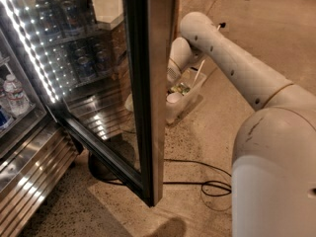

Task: Close right fridge door

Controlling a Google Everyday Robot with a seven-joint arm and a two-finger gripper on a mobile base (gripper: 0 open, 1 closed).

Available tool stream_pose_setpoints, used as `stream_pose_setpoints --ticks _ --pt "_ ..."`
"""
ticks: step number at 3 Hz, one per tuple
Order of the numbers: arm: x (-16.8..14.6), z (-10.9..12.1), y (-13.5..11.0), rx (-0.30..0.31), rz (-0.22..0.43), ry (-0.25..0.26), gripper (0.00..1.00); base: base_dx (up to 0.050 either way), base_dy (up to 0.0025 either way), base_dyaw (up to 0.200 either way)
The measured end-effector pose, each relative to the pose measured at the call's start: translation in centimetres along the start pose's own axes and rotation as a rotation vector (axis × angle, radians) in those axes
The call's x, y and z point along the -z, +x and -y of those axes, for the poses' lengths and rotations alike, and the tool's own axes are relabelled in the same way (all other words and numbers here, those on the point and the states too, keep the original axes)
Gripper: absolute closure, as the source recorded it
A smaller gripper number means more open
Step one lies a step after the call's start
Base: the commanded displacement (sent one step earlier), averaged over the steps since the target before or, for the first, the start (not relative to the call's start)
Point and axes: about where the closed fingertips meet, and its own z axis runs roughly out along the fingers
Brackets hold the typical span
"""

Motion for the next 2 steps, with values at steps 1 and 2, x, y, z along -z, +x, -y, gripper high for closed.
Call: stream_pose_setpoints --ticks 1,2 --pt "-4.37 1.07 -1.56 0.081 0.045 -0.120 1.00 0.000 0.00000 0.000" --pt "-4.37 1.07 -1.56 0.081 0.045 -0.120 1.00 0.000 0.00000 0.000"
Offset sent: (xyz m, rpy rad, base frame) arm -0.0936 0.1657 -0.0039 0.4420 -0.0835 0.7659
